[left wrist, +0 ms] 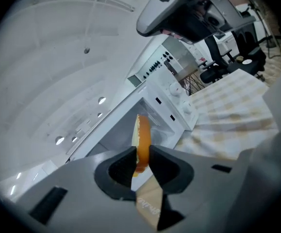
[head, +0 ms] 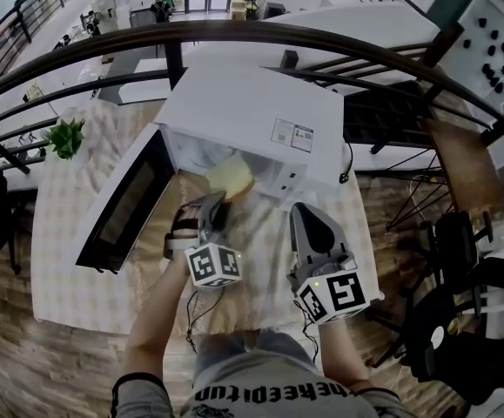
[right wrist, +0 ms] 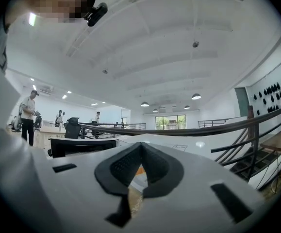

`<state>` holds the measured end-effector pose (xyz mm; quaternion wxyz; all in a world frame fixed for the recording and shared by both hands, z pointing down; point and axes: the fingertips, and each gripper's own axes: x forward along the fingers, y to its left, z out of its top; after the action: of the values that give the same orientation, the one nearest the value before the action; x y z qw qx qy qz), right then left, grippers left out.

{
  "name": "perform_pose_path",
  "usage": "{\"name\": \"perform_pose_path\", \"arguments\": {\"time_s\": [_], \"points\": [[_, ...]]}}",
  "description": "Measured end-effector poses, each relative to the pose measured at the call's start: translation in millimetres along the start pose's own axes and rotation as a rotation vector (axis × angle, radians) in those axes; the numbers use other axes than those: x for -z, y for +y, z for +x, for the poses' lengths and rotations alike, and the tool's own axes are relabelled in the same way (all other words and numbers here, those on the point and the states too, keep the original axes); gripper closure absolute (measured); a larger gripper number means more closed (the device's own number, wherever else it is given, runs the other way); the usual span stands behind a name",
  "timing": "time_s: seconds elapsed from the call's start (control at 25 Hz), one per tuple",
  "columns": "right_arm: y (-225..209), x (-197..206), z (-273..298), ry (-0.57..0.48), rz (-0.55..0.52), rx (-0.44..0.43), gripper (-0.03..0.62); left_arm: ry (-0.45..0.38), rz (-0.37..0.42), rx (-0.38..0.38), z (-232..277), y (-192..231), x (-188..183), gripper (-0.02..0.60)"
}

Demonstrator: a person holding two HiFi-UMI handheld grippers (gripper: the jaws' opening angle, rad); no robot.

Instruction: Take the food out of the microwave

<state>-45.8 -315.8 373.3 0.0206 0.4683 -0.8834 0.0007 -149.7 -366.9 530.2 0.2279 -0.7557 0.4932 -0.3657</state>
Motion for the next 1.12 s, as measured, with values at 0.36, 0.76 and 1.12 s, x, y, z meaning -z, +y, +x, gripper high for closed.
{"name": "perform_pose_path", "arguments": {"time_s": [0.36,0.76,1.12], "points": [[7.1,-7.2,-8.4,-0.007,0.001,-0.028,0.589,-0.005,-0.128,-0.026,-40.6,9.5,-10.1,0.506],[17.2,-13.3,-18.4,-0.013,0.007,-0.071,0.589,-0.037,-0.263,-0.076,-85.0,24.5,-28.6,0.506],[27.1,-21.0,-29.3,-0.028,0.005,-0.111,0.589,-0.076,-0.394,-0.136,-123.4,41.3,-43.0,0.505]]}}
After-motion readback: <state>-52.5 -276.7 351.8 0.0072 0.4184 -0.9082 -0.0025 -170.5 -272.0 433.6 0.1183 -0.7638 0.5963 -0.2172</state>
